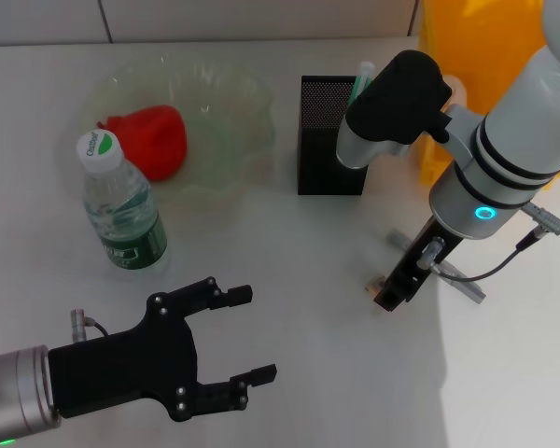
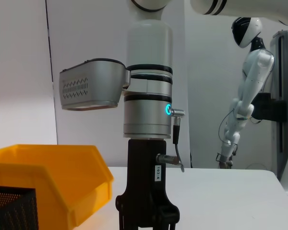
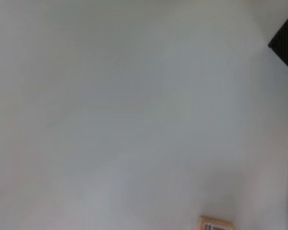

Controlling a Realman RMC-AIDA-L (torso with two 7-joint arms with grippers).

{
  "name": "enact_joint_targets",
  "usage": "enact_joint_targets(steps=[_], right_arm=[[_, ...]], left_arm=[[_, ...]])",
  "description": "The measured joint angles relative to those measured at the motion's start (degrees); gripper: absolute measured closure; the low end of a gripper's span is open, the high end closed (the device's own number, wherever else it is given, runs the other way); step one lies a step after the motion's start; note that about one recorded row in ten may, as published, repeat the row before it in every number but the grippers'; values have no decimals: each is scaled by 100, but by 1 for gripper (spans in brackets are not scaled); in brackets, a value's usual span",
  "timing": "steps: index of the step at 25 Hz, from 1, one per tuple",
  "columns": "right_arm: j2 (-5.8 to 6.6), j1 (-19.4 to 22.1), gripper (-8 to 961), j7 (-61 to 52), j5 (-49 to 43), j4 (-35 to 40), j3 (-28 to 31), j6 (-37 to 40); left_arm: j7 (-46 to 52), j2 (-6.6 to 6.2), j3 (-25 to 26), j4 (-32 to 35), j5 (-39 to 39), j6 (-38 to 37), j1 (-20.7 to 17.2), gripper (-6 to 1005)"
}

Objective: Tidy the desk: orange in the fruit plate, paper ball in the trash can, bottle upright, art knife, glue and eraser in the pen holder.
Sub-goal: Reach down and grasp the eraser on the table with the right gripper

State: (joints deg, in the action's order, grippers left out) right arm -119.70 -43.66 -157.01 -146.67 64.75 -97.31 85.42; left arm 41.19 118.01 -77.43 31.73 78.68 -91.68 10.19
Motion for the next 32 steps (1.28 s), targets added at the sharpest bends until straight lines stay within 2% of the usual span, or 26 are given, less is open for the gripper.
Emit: enact_joint_targets(steps=[4,9,14,19,32], right_arm=[[0,-23,446,-2,4,-109,1,-25],[-9,-30,567,-3,19,-111,1,-34],[-9,-43,562,-5,19,-112,-4,-35],[-9,-66,692,-5,18,-165,-7,-53],[-10,-72,725,-5,34,-159,-10,-48]], left_arm=[[-2,3,0,-4,0,0,-1,197],[-16,3,0,-6,0,0,-7,197],[-26,4,0,-9,-1,1,-12,197],[-29,3,0,-40,13,18,17,197],[-32,21,0,-1,156,8,43,197]])
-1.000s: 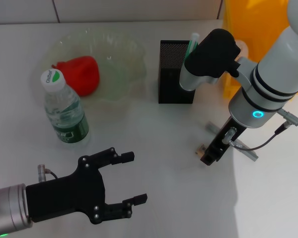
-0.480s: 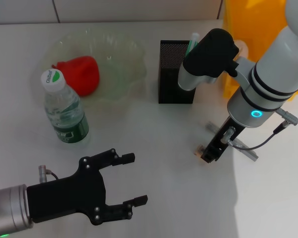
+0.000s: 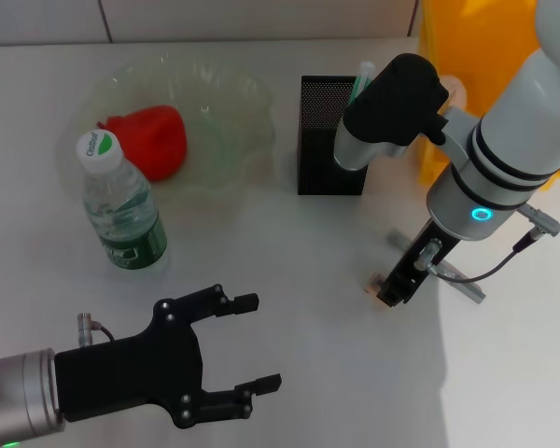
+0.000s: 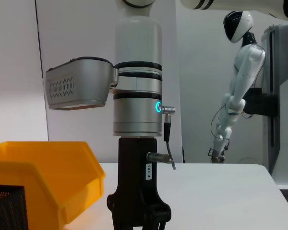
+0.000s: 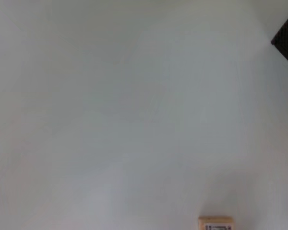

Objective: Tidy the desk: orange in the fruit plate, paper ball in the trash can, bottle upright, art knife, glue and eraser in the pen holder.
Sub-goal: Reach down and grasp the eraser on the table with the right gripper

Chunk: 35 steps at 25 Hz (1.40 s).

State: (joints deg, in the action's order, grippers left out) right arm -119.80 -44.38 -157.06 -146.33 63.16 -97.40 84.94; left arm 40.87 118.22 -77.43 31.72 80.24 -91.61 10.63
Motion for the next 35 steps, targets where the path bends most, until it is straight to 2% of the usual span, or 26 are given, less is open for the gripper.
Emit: enact_joint_targets(steps=[7,12,17,29,31,35], right_arm=[[1,21,726,0,13,139,68,-8],[20,67,843,1,15,422,81,-3],[28,55,889,34,16,440,82,36],[6,96,726,34,5,447,-7,-36],[2,109,490,33,1,428,-7,-69],[1,95,481,33,10,292,-10,-94]], left_arm=[[0,10,3,0,1,-4,-29,197],[0,10,26,1,1,-39,-52,197],[3,8,26,1,1,-48,-50,197],[23,8,26,-11,0,-51,-8,197],[19,8,35,-22,0,-48,-8,197],[9,9,44,-31,0,-25,-5,197]])
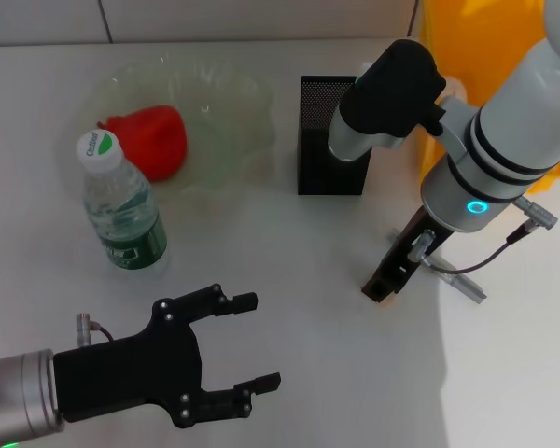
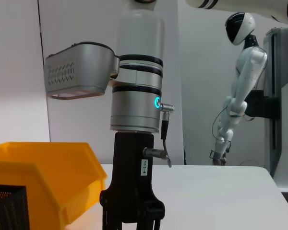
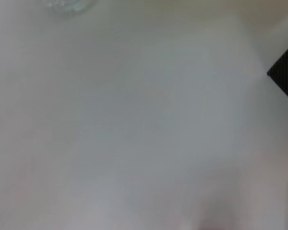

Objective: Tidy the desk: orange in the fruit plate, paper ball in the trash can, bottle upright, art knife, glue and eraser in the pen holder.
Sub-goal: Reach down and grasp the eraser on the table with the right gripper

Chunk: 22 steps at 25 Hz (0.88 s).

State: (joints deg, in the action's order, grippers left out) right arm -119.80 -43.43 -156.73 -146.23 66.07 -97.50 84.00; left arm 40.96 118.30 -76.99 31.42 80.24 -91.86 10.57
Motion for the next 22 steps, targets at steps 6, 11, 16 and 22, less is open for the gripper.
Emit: enact_joint_targets(steps=[6,11,16,22], right_arm=[[0,-26,502,-11,2,-125,-93,-53],[0,-38,533,-22,-5,-130,-138,-58],[0,-100,564,-26,-13,-243,-138,-65],[1,-185,601,-29,3,-403,-135,-80]], left_arm=[[-5,0,5,-3,0,6,6,197],[-6,0,8,-1,0,8,11,197],[-9,0,9,-5,0,11,15,197],[-9,0,1,-6,1,17,23,197]])
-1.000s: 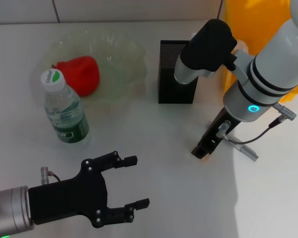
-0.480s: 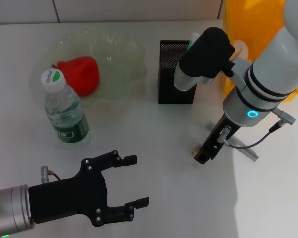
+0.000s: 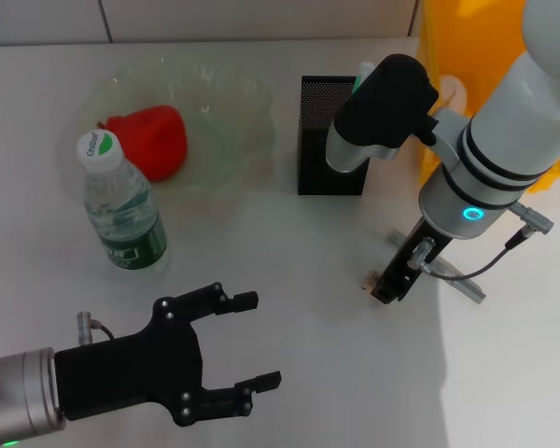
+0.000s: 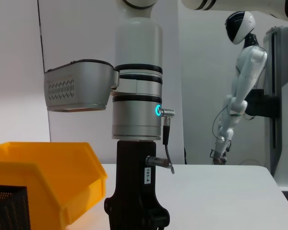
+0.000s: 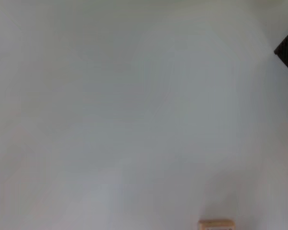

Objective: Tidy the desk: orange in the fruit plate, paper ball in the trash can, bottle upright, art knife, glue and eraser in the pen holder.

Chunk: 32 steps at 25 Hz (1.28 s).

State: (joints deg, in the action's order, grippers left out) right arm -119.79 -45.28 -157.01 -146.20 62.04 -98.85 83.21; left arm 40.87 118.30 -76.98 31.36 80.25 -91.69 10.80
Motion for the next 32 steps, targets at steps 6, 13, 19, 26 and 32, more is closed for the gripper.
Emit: enact_joint_targets(steps=[6,13,19,26,32], right_arm=[[-1,39,709,0,5,110,22,12],[18,176,710,24,244,829,352,103],[35,437,710,27,428,1927,1305,-73],[54,280,711,97,247,1807,1591,-940],[48,14,710,112,-94,1351,1589,-1175]], left_arm=[[0,0,6,14,0,-25,-1,197],[10,-1,2,41,0,-36,-5,197],[-4,0,14,46,-6,-38,11,197],[-6,0,23,46,-33,-40,14,197],[0,0,40,45,-40,-31,24,197]])
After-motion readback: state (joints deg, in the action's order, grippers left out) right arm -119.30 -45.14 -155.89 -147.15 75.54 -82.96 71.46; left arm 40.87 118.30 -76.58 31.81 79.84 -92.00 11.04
